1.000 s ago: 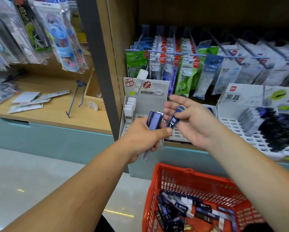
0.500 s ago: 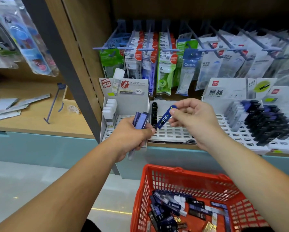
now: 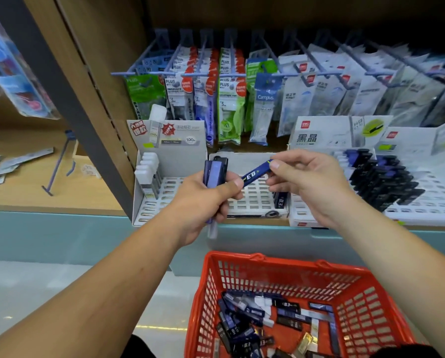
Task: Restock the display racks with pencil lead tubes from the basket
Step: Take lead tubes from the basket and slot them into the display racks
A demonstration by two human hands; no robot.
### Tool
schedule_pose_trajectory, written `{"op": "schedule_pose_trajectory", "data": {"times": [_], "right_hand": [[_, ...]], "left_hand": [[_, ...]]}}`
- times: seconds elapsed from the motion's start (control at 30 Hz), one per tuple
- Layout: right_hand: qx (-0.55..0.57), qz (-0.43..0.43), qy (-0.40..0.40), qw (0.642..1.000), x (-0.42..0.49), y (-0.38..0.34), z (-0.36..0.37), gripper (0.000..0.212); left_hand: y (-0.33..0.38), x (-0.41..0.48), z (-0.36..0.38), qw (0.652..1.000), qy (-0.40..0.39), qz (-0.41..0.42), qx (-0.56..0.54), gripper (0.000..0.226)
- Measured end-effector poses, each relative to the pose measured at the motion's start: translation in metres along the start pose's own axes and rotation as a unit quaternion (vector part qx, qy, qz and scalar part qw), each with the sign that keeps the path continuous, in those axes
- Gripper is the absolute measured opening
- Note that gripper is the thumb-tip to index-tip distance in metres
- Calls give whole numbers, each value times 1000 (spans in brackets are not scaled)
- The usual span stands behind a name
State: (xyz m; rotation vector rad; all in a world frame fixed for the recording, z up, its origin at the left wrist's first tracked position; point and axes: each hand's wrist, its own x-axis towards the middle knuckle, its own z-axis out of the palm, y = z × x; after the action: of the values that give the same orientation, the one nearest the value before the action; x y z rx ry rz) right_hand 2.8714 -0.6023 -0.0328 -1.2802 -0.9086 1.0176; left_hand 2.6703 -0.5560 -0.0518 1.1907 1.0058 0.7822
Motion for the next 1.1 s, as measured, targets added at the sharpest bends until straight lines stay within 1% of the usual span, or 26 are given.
{"op": "schedule_pose_trajectory", "data": {"times": [0.1, 0.23, 0.4, 0.53, 0.6, 0.73, 0.83, 0.93, 1.0, 1.07, 1.1], "right_hand": [[-4, -1, -3, 1000, -5, -1, -18, 12], [5, -10, 0, 1000, -6, -2, -26, 19], [5, -17, 32, 999, -2, 2, -32, 21], [41, -16, 20, 999, 1, 3, -36, 25], [32, -26, 16, 999, 1, 4, -34, 24], [-49, -54, 46, 996, 6, 4, -32, 20], [-125, -82, 59, 987, 14, 4, -30, 25], [-253, -115, 53, 959, 33, 3, -26, 32], [-319, -135, 33, 938, 48, 2, -21, 28], [-378, -139, 11, 915, 60, 3, -16, 25], [-397, -135, 3, 908, 65, 4, -15, 25]], "left_hand": [[-2, 3, 12, 1000, 0, 7, -7, 6], [-3, 7, 31, 1000, 19, 1, -6, 11], [-6, 17, 42, 999, 40, -7, 5, 11], [-7, 21, 47, 999, 27, -17, 12, 17], [-8, 23, 49, 999, 21, -25, 17, 18], [-9, 26, 50, 999, 26, -32, 34, 11], [-13, 29, 44, 997, 42, -27, 61, 12], [-16, 31, 38, 997, 31, -42, 54, 13], [-16, 31, 35, 998, 20, -52, 33, 9], [-13, 30, 34, 998, 13, -55, -10, 4], [-11, 29, 33, 998, 11, -57, -37, 5]]}}
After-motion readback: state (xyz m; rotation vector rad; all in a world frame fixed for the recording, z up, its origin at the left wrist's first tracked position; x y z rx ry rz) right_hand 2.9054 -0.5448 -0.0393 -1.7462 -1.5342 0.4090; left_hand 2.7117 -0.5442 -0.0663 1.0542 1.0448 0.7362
